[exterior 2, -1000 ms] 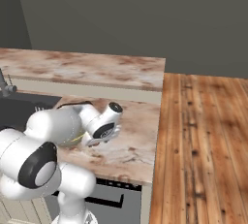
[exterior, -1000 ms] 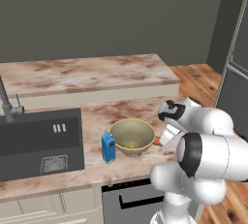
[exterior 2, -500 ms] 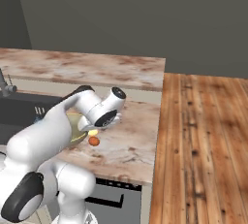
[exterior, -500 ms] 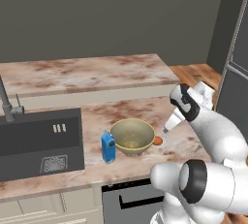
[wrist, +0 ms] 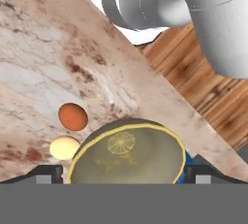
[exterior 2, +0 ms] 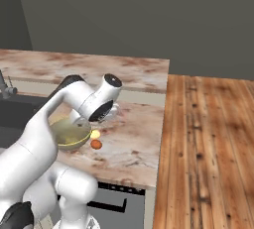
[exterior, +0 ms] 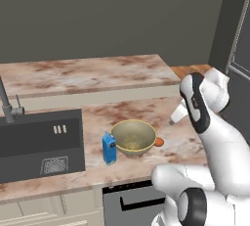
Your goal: Gather the eggs and milk located in the vicinity of the sink area and place them right next to the bowl.
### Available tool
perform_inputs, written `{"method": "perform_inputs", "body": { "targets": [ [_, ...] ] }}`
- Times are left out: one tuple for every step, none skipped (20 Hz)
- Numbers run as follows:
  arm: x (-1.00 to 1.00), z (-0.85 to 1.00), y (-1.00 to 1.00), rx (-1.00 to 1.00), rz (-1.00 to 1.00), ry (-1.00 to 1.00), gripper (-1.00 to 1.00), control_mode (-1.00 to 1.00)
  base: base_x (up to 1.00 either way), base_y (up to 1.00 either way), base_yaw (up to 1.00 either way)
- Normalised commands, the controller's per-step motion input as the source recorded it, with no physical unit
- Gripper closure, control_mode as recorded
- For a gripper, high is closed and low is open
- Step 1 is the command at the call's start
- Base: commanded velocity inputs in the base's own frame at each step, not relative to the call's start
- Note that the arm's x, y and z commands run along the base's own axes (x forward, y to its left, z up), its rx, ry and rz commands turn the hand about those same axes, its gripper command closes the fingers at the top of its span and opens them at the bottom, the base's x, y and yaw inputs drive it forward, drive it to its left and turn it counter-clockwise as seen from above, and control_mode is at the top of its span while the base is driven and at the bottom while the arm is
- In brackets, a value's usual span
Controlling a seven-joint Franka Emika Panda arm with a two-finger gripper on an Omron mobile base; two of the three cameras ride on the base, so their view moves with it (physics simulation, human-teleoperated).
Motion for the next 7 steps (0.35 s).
{"method": "perform_inputs", "body": {
  "targets": [
    [-0.45, 0.24, 0.49, -0.13, 0.05, -0.21, -1.00, -1.00, 0.00, 0.00, 0.00],
    [-0.51, 0.15, 0.58, -0.18, 0.11, -0.29, -1.00, -1.00, 0.00, 0.00, 0.00],
    [-0.46, 0.09, 0.59, -0.19, 0.12, -0.30, -1.00, -1.00, 0.00, 0.00, 0.00],
    [-0.42, 0.09, 0.61, -0.22, 0.13, -0.36, -1.00, -1.00, 0.00, 0.00, 0.00],
    [-0.40, 0.06, 0.66, -0.24, 0.13, -0.32, -1.00, -1.00, 0.00, 0.00, 0.00],
    [-0.36, 0.06, 0.66, -0.24, 0.13, -0.31, -1.00, -1.00, 0.00, 0.00, 0.00],
    [-0.31, 0.03, 0.72, -0.26, 0.13, -0.31, -1.00, -1.00, 0.00, 0.00, 0.00]
  ]
}}
